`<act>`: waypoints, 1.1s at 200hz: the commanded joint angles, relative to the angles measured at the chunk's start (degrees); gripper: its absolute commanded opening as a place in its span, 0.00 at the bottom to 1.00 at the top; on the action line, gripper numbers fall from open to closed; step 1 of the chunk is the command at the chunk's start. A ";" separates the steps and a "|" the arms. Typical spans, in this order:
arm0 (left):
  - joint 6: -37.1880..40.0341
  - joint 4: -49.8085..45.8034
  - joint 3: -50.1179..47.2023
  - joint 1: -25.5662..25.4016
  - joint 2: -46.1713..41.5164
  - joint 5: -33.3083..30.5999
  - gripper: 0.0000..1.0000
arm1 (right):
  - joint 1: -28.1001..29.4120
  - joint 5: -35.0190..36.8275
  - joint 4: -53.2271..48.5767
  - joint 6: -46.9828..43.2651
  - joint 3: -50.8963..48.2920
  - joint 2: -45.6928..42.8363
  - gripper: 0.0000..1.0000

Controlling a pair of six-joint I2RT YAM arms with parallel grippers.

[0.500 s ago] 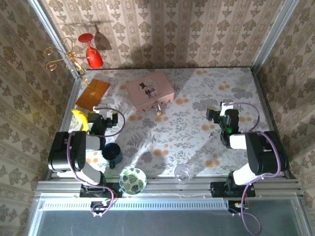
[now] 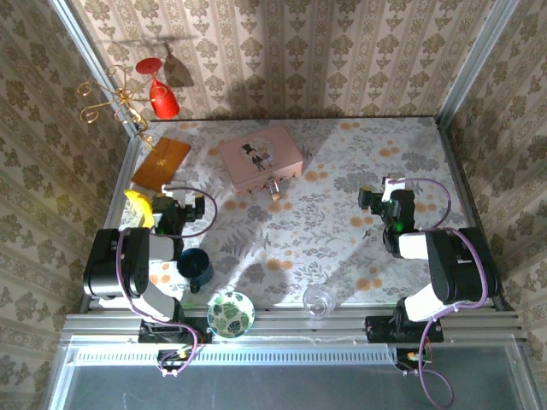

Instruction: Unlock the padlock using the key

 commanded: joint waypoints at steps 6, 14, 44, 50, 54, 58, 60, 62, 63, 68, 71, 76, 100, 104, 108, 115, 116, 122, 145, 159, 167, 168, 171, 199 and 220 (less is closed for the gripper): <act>0.80 0.77 0.99 0.13 -0.61 0.68 1.00 | 0.36 1.34 0.63 -0.24 0.16 0.14 1.00; 0.84 0.82 0.94 0.13 -0.61 0.68 1.00 | 0.35 1.34 0.67 -0.24 0.15 0.14 1.00; 0.80 0.75 0.94 0.13 -0.61 0.70 1.00 | 0.35 1.34 0.60 -0.24 0.15 0.15 1.00; 0.84 0.75 0.94 0.18 -0.60 0.68 1.00 | 0.35 1.32 0.60 -0.26 0.21 0.14 1.00; 0.77 0.75 0.98 0.18 -0.59 0.80 1.00 | 0.34 1.34 0.60 -0.24 0.16 0.17 1.00; 0.68 0.60 1.04 0.17 -0.58 0.82 1.00 | 0.34 1.34 0.60 -0.24 0.26 0.15 1.00; 0.59 0.52 1.09 0.23 -0.52 0.89 1.00 | 0.34 1.34 0.60 -0.24 0.25 0.14 1.00; 0.54 0.43 1.11 0.33 -0.52 0.93 1.00 | 0.34 1.29 0.60 -0.24 0.24 0.14 1.00; 0.52 0.37 1.15 0.36 -0.57 0.98 1.00 | 0.34 1.32 0.60 -0.24 0.24 0.14 1.00; 0.28 0.15 1.26 0.62 -0.58 1.27 1.00 | 0.36 1.34 0.60 -0.24 0.24 0.16 1.00; 0.17 0.09 1.33 0.78 -0.54 1.31 1.00 | 0.41 1.34 0.60 -0.24 0.24 0.15 1.00; -0.13 -0.03 1.41 0.98 -0.60 1.22 1.00 | 0.35 1.34 0.60 -0.24 0.29 0.14 1.00; -0.21 -0.04 1.46 1.07 -0.61 1.30 1.00 | 0.36 1.34 0.60 -0.24 0.24 0.15 1.00; -0.21 -0.07 1.46 1.10 -0.61 1.38 1.00 | 0.37 1.34 0.60 -0.24 0.24 0.14 1.00; -0.27 -0.12 1.46 1.14 -0.53 1.40 1.00 | 0.37 1.34 0.60 -0.24 0.20 0.14 1.00; -0.30 -0.05 1.40 1.18 -0.60 1.47 1.00 | 0.42 1.34 0.60 -0.24 0.16 0.15 1.00; -0.30 -0.05 1.39 1.18 -0.61 1.47 1.00 | 0.43 1.34 0.64 -0.24 0.16 0.15 1.00; -0.34 0.04 1.38 1.19 -0.59 1.26 1.00 | 0.40 1.32 0.68 -0.24 0.15 0.14 1.00; -0.24 0.43 0.84 1.03 -1.56 1.44 1.00 | 0.43 1.34 0.77 -0.25 0.07 0.06 1.00; -1.03 0.10 0.20 1.10 -3.31 -0.29 1.00 | 0.52 2.18 0.43 -0.12 0.19 -0.06 1.00; -1.26 -0.08 -0.22 1.25 -4.44 -0.62 1.00 | 0.52 2.98 -0.23 0.26 0.41 -0.50 1.00; -1.26 -0.11 -0.26 1.26 -4.59 -0.67 1.00 | 0.52 3.13 -0.39 0.27 0.41 -0.57 1.00; -1.26 -0.29 -0.36 1.27 -5.00 -0.83 1.00 | 0.52 3.54 -0.90 0.48 0.56 -0.80 1.00; -2.12 -3.79 -0.86 1.19 -10.25 -3.62 1.00 | 0.64 7.49 -4.72 1.86 1.12 -4.05 1.00; -3.41 -6.73 -2.03 1.06 -15.19 -5.71 1.00 | 0.90 11.27 -16.07 4.51 3.53 -10.44 1.00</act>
